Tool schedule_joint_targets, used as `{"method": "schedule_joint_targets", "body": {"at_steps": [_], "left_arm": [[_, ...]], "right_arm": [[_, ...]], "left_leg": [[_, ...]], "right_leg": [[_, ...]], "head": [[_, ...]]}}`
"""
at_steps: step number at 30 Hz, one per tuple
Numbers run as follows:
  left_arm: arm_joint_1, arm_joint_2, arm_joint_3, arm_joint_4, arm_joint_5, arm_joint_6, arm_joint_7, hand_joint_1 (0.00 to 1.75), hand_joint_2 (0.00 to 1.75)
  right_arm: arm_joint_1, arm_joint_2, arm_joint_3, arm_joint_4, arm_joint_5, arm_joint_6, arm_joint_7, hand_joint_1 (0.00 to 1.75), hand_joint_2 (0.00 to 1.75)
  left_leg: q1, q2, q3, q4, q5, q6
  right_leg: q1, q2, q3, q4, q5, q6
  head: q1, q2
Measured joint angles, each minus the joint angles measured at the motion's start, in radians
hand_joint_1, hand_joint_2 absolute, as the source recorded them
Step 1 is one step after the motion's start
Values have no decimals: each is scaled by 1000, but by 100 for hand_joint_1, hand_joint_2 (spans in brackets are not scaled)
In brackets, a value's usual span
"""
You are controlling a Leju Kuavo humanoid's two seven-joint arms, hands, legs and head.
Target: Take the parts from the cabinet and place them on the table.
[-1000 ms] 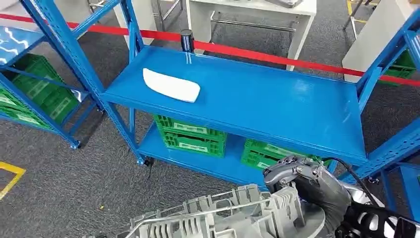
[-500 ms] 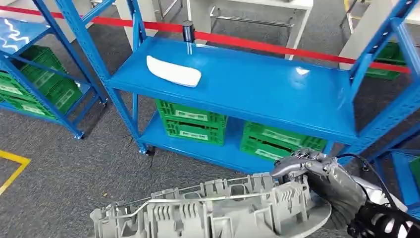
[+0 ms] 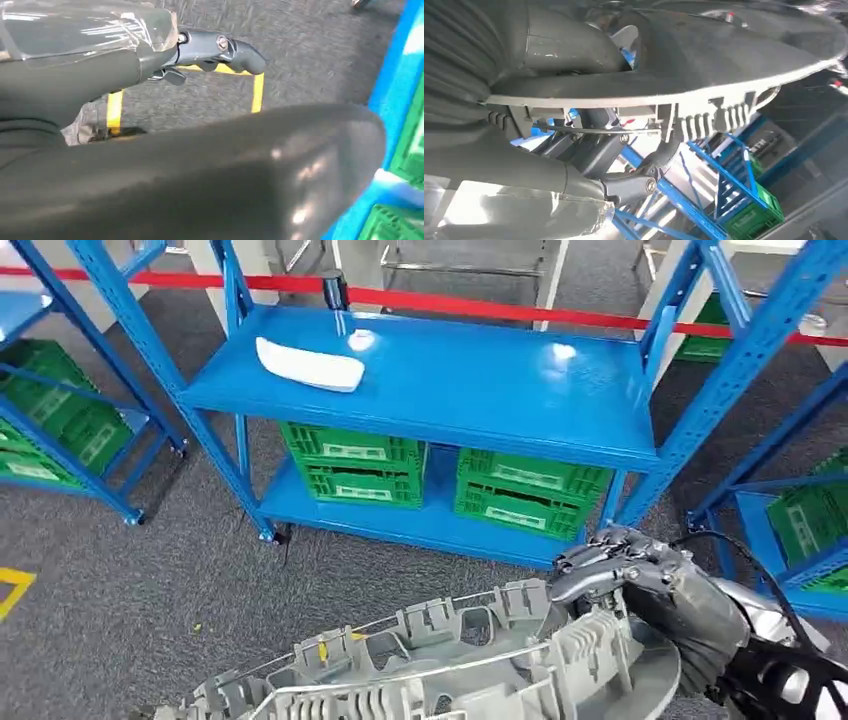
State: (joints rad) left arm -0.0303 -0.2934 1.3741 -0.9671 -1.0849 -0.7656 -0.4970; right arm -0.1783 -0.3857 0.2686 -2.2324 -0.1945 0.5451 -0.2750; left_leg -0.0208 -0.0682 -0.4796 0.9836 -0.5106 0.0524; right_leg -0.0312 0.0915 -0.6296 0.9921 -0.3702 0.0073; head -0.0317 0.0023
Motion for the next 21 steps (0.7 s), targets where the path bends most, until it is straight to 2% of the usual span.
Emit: {"method": "schedule_joint_targets", "body": {"at_steps": [1,2,3,4,5,6,7,8,9,10,11,12,13,14,16,17,18,19,20,21], "left_arm": [[-1,2,0,-7,2,-2,4,0,0],[-1,2,0,-14,6,-5,4,0,0],[-1,2,0,-19,6,-7,8,0,0],[1,2,1,-24,6,-8,9,0,0],[6,1,2,-28,5,-10,13,0,0],[8,0,3,-31,5,-10,14,0,0],[10,-1,4,-35,5,-11,16,0,0],[10,-1,5,-38,3,-12,17,0,0],[10,0,5,-40,3,-14,18,0,0],[10,-1,5,-42,3,-17,18,0,0],[10,0,5,-44,2,-19,18,0,0],[10,3,5,-48,1,-19,15,0,0],[10,3,6,-55,0,-19,13,0,0],[10,2,5,-56,-1,-19,10,0,0],[11,3,5,-58,-3,-19,7,0,0],[14,3,5,-58,-3,-19,6,0,0],[14,2,5,-58,-3,-19,5,0,0],[14,1,5,-58,-3,-19,5,0,0],[14,1,5,-58,-2,-19,4,0,0],[14,1,5,-58,-1,-19,3,0,0]], "right_arm": [[0,1,1,-1,7,0,0,175,175],[1,1,2,-1,12,0,1,175,175],[0,1,1,-2,15,-1,0,175,175],[-3,2,1,-2,19,-1,-1,175,175],[-2,3,1,-2,26,-1,-3,175,175],[3,6,1,-2,32,-1,-5,175,175],[6,8,0,-2,36,-1,-6,175,175],[9,9,0,-2,40,-1,-8,175,175],[12,10,-1,-2,41,-1,-8,175,175],[14,11,-2,-2,41,0,-11,175,175],[15,14,-3,-2,42,0,-14,175,175],[14,17,-3,-2,42,0,-16,175,175],[16,20,-3,-3,44,0,-18,175,175],[21,20,-6,-4,45,0,-21,175,175],[24,23,-7,-5,44,1,-26,175,175],[25,24,-8,-4,44,2,-27,175,175],[24,25,-7,-4,43,2,-29,175,175],[24,26,-7,-4,43,2,-29,175,175],[24,26,-7,-4,43,2,-31,175,175],[24,27,-6,-4,42,3,-31,175,175]], "left_leg": [[-4,8,-1,-9,11,7],[13,20,-7,-42,42,12],[9,28,-9,-51,58,11],[11,36,-27,-52,73,16],[11,44,-44,-51,87,9],[12,52,-62,-51,99,8],[13,60,-80,-49,112,5],[15,67,-100,-45,125,0],[18,73,-123,-39,138,-5],[23,78,-148,-27,148,-13],[28,81,-173,-11,155,-21],[25,83,-189,9,160,-29],[22,82,-205,25,163,-34],[19,84,-205,25,170,-42],[27,84,-208,20,194,-50],[33,83,-210,20,202,-54],[35,80,-219,36,153,-60],[35,79,-229,81,82,-64],[35,78,-243,154,11,-69],[35,78,-257,240,-44,-71]], "right_leg": [[2,8,0,-8,11,8],[5,-6,-7,-3,11,2],[11,-46,-25,17,-28,-7],[9,-65,-48,73,-89,-18],[7,-75,-64,142,-147,-22],[4,-80,-77,213,-186,-19],[2,-80,-87,273,-195,-7],[-2,-81,-78,307,-175,12],[-7,-81,-52,299,-137,33],[-10,-82,-6,254,-101,50],[-15,-84,58,176,-91,58],[-19,-87,118,83,-147,56],[-4,-85,176,4,-191,42],[-5,-87,155,15,-197,26],[1,-88,144,22,-185,6],[-4,-91,134,20,-171,-8],[-3,-94,124,20,-159,-16],[-2,-94,110,20,-147,-23],[0,-94,96,21,-133,-25],[4,-93,83,21,-118,-27]], "head": [[1,0],[3,0],[3,0],[10,0],[13,0],[11,0],[12,0],[11,0],[11,0],[11,0],[12,0],[11,0],[15,0],[8,0],[5,0],[5,0],[4,0],[4,0],[2,0],[4,0]]}}
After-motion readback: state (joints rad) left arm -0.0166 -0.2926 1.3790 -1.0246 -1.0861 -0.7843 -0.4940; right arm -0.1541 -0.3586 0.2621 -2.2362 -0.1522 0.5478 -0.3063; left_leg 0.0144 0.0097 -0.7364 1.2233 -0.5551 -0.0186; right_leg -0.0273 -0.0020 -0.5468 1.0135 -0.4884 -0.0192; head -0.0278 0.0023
